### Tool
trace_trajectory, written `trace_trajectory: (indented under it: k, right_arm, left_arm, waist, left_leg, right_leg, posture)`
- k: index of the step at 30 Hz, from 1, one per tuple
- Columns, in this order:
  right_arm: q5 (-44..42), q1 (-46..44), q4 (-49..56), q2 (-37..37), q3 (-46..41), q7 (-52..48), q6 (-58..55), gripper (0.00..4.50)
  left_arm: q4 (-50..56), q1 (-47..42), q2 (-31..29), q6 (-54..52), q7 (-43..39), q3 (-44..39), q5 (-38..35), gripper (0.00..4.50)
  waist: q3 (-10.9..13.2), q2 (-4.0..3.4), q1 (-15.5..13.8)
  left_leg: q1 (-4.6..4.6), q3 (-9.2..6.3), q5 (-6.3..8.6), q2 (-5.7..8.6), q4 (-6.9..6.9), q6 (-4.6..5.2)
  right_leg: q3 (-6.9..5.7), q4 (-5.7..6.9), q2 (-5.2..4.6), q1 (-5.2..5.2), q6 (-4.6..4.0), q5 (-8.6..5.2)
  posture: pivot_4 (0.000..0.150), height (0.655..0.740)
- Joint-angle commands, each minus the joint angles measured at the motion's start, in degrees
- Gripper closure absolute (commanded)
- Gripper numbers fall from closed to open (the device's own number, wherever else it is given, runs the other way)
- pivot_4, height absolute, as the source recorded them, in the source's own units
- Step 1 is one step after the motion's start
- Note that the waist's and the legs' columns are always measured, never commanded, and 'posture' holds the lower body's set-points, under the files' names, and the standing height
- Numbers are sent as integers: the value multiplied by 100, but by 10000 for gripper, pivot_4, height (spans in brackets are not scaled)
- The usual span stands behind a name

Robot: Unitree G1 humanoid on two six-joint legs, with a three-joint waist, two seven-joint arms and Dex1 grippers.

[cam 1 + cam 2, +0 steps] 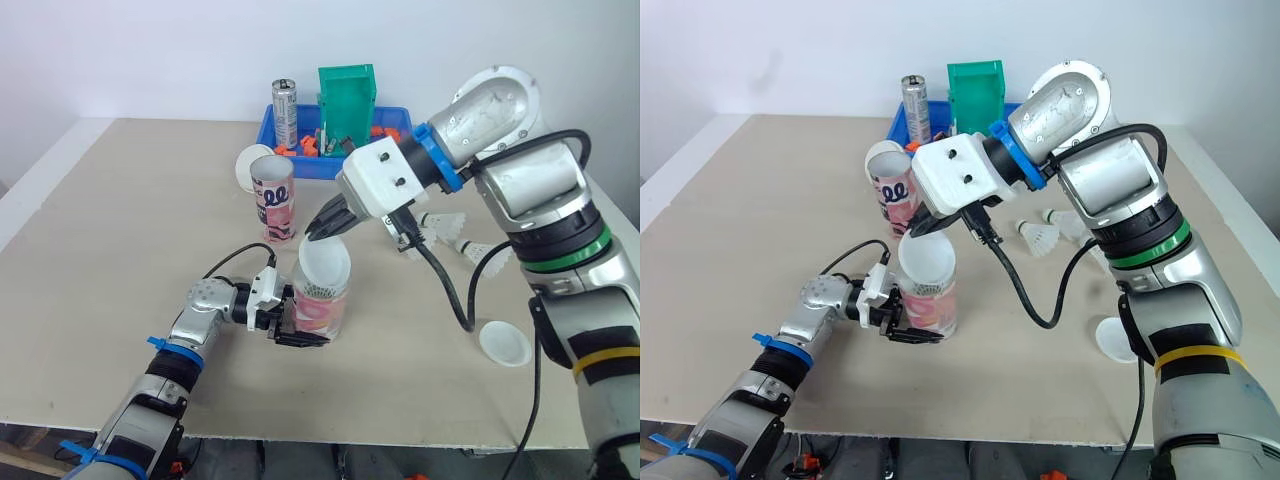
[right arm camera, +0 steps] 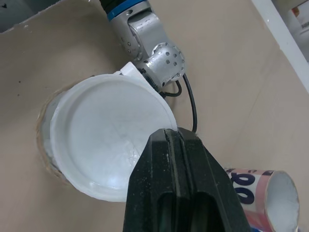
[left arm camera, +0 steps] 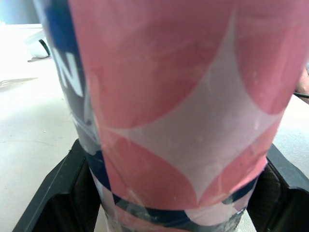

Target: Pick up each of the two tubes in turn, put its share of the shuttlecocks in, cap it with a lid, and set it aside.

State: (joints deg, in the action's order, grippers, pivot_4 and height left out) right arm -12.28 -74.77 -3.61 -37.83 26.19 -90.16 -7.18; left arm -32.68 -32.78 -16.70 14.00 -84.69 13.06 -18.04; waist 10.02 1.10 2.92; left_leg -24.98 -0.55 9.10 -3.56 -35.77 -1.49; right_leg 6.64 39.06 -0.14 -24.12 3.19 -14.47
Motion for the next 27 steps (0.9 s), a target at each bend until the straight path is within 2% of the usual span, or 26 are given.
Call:
trace_trajectory:
  k: [1,13,18,27]
  right_arm:
    - [-173,-140,158,-139,83,-234,144,44732]
    - [-72,127,379,-269,550,-234,333,44732]
    - [115,206,426,-393,652,-234,751,44732]
    - [453,321,366,-211,392,-225,1284,44732]
  left_arm:
    - [-260,54,-180,3,33,79,366,8810]
    - [-274,37,-181,-16,50,82,337,8810]
    - [-264,64,-194,-20,57,87,329,8810]
    - [-236,68,-196,-53,90,79,314,8810]
  waist:
    - [0,1,-1]
    - [0,0,-2]
    - [0,1,-3]
    - [0,1,-3]
  left_leg:
    - [0,0,0,0,1,0]
    - [-2,2,0,0,1,0]
    - [-2,2,0,0,3,0]
    - [-1,2,0,0,3,0]
  right_leg:
    - [0,0,0,0,0,0]
    - [1,-1,-1,-3,-2,-3]
    - [1,-1,-1,-3,-2,-5]
    - [1,-1,-1,-3,-2,-5]
  posture:
    - [1500,7362]
    - [1500,7362]
    - [1500,7362]
    - [1500,7362]
